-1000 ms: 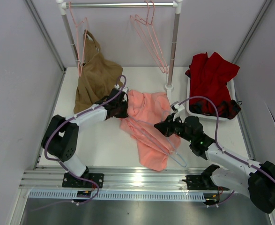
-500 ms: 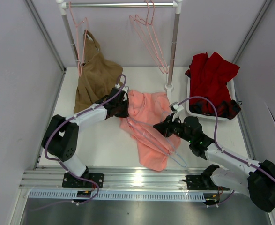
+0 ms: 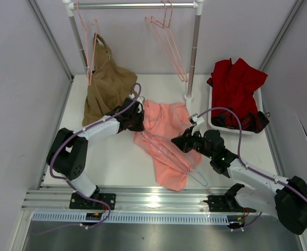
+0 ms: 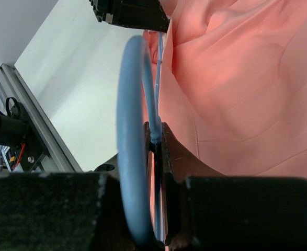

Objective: Place the skirt on the hanger

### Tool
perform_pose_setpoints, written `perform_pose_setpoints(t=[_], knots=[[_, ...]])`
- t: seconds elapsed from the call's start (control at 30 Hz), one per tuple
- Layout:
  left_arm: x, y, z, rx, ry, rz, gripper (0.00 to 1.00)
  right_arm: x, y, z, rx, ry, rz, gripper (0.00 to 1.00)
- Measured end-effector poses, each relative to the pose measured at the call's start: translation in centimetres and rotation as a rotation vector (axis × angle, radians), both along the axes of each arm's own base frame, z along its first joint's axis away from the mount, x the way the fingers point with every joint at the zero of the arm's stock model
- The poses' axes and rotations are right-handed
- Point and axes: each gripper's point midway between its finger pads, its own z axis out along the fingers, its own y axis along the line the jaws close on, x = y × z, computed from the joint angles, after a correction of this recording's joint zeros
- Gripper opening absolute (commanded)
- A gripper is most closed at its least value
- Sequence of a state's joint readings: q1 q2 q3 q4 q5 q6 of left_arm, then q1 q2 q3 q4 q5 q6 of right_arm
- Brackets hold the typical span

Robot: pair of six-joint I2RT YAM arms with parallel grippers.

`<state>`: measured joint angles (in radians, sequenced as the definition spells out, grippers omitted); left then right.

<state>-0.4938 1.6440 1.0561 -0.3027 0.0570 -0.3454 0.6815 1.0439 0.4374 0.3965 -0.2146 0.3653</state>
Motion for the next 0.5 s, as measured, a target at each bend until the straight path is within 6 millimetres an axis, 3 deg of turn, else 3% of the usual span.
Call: perform_pose_setpoints(t=[0.5], knots=[[-0.43,-0.17,-0.08,-0.007,0.017,-0.023,0.0,0.1,0.38,0.11,0.003,-0.013,-0.007,0.0]])
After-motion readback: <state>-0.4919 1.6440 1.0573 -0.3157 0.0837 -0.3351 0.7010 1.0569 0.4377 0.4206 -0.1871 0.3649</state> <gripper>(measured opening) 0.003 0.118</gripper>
